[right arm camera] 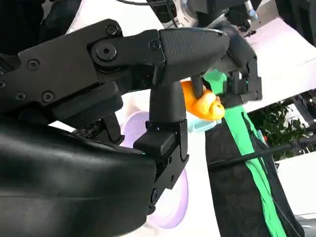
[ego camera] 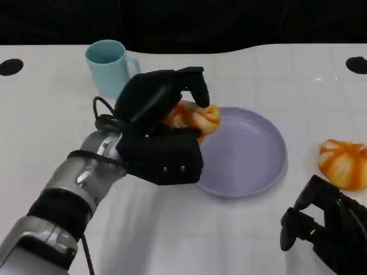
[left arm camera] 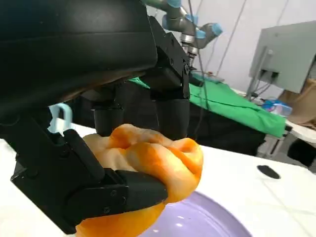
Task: Grasp the bread from the table and place it into the plate.
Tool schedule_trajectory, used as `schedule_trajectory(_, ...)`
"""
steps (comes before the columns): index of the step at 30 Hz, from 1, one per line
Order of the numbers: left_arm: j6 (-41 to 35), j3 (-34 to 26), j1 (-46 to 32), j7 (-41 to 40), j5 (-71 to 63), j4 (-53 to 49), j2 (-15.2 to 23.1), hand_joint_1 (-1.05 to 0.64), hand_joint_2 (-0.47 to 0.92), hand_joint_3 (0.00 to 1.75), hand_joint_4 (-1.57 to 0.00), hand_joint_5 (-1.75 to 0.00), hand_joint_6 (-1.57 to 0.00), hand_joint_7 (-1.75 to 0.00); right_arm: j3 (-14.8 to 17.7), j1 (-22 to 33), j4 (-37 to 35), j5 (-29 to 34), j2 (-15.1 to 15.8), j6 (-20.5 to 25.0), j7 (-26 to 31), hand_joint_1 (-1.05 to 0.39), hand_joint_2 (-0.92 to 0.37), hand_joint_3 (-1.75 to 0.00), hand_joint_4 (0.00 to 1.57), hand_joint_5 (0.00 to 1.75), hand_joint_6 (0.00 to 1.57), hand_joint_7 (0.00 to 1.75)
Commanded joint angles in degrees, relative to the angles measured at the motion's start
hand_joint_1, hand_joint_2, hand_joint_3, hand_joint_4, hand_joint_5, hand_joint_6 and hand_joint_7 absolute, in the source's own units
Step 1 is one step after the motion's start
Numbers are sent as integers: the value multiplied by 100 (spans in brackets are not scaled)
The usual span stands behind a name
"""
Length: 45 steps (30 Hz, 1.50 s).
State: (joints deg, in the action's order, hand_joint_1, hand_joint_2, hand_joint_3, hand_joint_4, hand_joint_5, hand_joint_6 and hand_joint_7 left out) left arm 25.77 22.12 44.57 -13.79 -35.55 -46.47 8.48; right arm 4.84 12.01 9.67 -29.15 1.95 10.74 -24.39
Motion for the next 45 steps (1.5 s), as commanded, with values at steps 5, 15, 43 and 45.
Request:
schedule_trajectory(5, -55, 342, 488, -294, -233, -586, -462, -20, 45, 130, -92, -175, -70, -175, 103, 56, 22, -77, 65, -15, -40, -59, -92, -34, 75, 175, 61, 159)
schedule_trajectory(15, 6, 577, 982, -120, -238, -1363, -810, -20, 52, 116, -88, -175, -67, -174, 73, 77, 75, -91, 55, 48, 14, -59, -92, -33, 74, 175, 59, 161)
schedule_trajectory(43, -580, 873, 796, 2285, -183, -159, -154, -92, 92, 53, 0, -35, -15, -4, 101, 8, 6, -82, 95, 37, -10, -59, -92, -36, 74, 175, 59, 162)
schedule_trajectory(45, -547, 814, 670, 2471, -46, 75, -45, -91, 92, 53, 0, -35, -16, -5, 101, 5, 3, -69, 103, 28, -19, -59, -92, -36, 75, 175, 59, 162)
